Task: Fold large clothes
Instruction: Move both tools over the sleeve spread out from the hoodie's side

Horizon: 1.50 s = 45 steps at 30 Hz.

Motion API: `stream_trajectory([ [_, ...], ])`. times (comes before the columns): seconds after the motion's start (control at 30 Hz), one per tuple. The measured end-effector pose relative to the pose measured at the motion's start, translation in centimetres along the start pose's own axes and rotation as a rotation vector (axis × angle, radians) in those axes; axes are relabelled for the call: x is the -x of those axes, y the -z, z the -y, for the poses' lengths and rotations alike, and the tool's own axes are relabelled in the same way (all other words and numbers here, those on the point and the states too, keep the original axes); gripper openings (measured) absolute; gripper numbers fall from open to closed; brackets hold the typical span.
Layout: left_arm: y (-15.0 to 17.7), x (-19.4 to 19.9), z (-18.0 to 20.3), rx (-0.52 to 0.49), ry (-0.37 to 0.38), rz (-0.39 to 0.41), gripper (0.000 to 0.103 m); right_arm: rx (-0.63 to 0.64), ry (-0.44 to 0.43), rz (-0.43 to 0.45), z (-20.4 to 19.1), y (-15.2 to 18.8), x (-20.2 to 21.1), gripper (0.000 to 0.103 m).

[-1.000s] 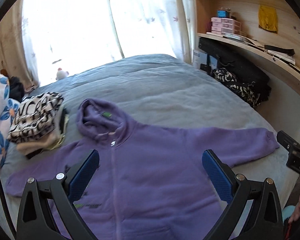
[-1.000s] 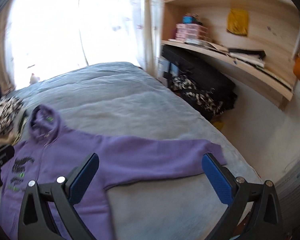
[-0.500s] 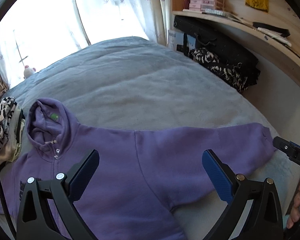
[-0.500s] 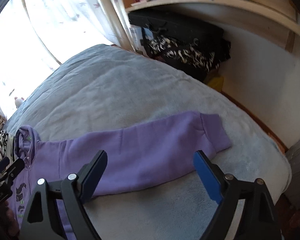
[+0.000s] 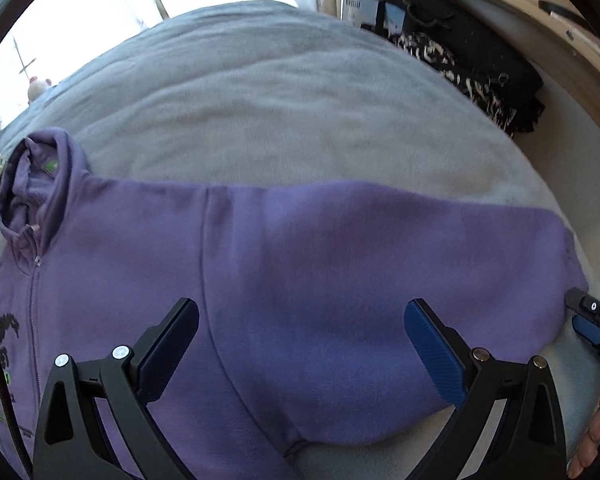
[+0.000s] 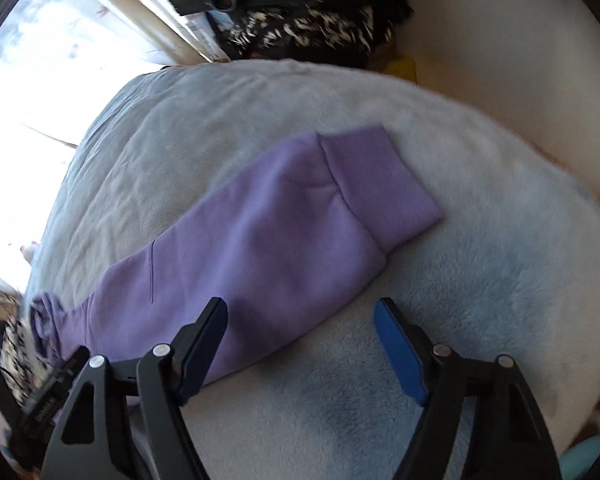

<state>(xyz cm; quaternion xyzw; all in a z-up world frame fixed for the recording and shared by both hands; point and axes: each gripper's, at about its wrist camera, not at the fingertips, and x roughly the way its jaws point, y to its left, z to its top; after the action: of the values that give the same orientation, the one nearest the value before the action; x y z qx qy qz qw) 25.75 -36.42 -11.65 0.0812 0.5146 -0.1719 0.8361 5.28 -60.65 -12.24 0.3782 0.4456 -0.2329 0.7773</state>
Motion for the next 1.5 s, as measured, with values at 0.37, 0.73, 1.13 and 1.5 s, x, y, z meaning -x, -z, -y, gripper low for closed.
stream_trajectory([
  [0.37,0.4,-0.2,0.8,-0.020,0.104,-0.044,0.062,-0.080,-0.079,0.026,-0.7,-1.7,-2.2,0.015],
  [0.73,1.9,7.7,-5.6,0.021,0.088,0.095,0.062,0.317,-0.262,0.228,-14.6,3.9,6.9,0.012],
  [1.13,6.4,12.5,-17.1,0.131,-0.028,0.155,0.063,0.705,-0.259,0.071,-27.7,18.7,1.4,0.015],
  [1.5,11.0,9.6,-22.3,0.251,0.035,0.055,0.063,0.826,-0.211,-0.031,-27.1,24.2,-0.1,0.056],
])
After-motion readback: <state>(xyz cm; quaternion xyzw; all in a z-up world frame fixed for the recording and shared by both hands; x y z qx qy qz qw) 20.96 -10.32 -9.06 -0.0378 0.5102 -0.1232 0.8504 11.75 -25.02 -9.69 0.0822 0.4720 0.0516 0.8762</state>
